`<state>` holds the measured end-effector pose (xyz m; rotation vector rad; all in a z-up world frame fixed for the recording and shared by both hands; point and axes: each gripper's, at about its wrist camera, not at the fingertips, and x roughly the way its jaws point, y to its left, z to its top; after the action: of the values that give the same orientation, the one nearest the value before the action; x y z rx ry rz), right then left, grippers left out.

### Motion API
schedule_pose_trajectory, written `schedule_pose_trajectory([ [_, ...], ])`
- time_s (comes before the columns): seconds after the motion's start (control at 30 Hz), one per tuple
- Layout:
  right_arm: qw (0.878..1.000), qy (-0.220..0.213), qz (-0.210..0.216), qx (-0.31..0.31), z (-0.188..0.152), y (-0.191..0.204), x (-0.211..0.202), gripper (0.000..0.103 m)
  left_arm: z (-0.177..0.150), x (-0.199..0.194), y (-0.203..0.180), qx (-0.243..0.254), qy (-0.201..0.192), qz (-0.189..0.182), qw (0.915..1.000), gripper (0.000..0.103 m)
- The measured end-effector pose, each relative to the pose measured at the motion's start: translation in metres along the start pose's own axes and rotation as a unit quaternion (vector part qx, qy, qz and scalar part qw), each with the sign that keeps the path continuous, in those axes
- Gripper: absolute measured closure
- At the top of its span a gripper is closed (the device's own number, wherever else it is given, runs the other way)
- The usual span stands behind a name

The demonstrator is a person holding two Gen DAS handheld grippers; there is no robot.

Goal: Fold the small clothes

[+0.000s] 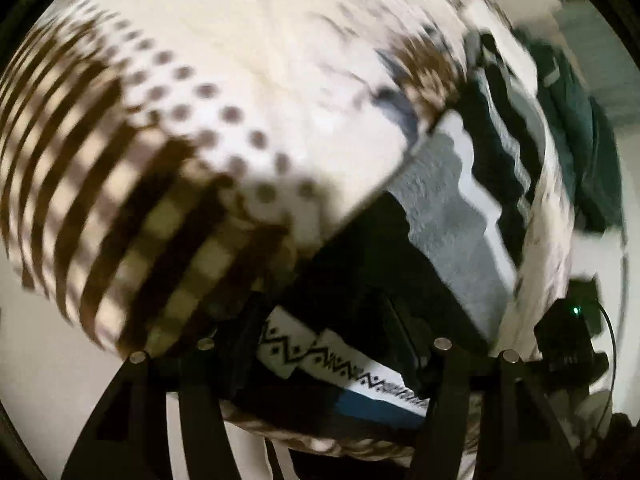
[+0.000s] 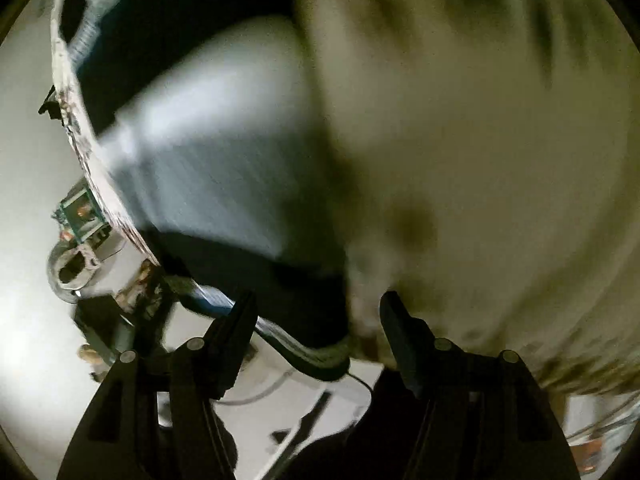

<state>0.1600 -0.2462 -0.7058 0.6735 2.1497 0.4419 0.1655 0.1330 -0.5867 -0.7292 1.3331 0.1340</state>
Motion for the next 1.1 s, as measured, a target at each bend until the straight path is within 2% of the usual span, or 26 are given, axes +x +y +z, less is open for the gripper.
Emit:
schedule_pose_trajectory([
  [0.07,0.999,-0.004,0.034,0.01,-0.011,-0.007,0.019,0.038,0.003,0.008,-0.002,0.022,0.014,0.003,0.9996,0.046],
  [0.17,0.996,-0.039,0.085,0.014,-0.022,-0.008,0.033,0.037,0.009,0.016,0.0,0.039,0.026,-0.004,0.9989,0.046],
  [0.27,0.994,-0.07,0.083,0.017,-0.028,0.0,0.047,0.036,0.014,0.017,0.002,0.044,0.025,-0.026,0.9984,0.048],
  [0.3,0.993,-0.081,0.086,0.025,-0.031,0.001,0.05,0.037,0.013,0.014,0.002,0.052,0.022,-0.032,0.9979,0.056],
  [0.33,0.992,-0.088,0.085,0.029,-0.033,0.003,0.051,0.053,0.013,0.012,-0.003,0.063,0.02,-0.03,0.9974,0.075],
  [0.37,0.993,-0.091,0.075,0.03,-0.036,0.005,0.055,0.084,0.013,0.01,-0.006,0.083,0.02,-0.018,0.9962,0.081],
  [0.4,0.993,-0.095,0.07,0.029,-0.04,0.006,0.056,0.087,0.012,0.007,-0.006,0.093,0.019,-0.021,0.9953,0.091],
  [0.43,0.992,-0.102,0.067,0.031,-0.044,0.007,0.054,0.089,0.011,0.003,-0.004,0.093,0.021,-0.033,0.9949,0.093],
  [0.57,0.993,-0.106,0.032,0.034,-0.066,0.015,0.04,0.092,0.005,-0.012,0.008,0.068,0.045,-0.074,0.994,0.096],
  [0.7,0.993,-0.105,-0.015,0.044,-0.081,0.016,0.032,0.092,-0.005,-0.017,0.003,0.08,0.09,-0.099,0.9878,0.096],
  [0.77,0.993,-0.104,-0.035,0.045,-0.075,0.021,0.03,0.089,0.004,-0.016,0.001,0.081,0.117,-0.096,0.9851,0.092],
  [0.8,0.994,-0.097,-0.027,0.052,-0.069,0.023,0.025,0.088,0.012,-0.019,0.005,0.078,0.129,-0.092,0.9842,0.092],
  [0.87,0.995,-0.08,-0.028,0.058,-0.066,0.028,0.017,0.084,0.03,-0.026,0.007,0.078,0.143,-0.066,0.9845,0.083],
  [0.9,0.995,-0.08,-0.027,0.054,-0.066,0.031,0.013,0.084,0.039,-0.033,0.009,0.081,0.14,-0.06,0.985,0.073],
  [0.93,0.995,-0.084,-0.028,0.047,-0.067,0.031,0.001,0.074,0.051,-0.044,0.011,0.083,0.132,-0.06,0.9859,0.061],
  [0.97,0.994,-0.093,-0.03,0.042,-0.067,0.036,-0.009,0.053,0.066,-0.057,0.012,0.085,0.119,-0.061,0.9874,0.054],
  [1.0,0.994,-0.103,-0.029,0.037,-0.066,0.041,-0.023,0.044,0.077,-0.065,0.013,0.085,0.109,-0.063,0.9884,0.043],
  [1.03,0.992,-0.117,-0.03,0.032,-0.057,0.044,-0.051,0.039,0.094,-0.075,0.012,0.085,0.091,-0.065,0.9901,0.04],
  [1.1,0.989,-0.142,-0.024,0.024,-0.049,0.05,-0.09,0.039,0.125,-0.082,0.003,0.091,0.073,-0.071,0.9906,0.04],
])
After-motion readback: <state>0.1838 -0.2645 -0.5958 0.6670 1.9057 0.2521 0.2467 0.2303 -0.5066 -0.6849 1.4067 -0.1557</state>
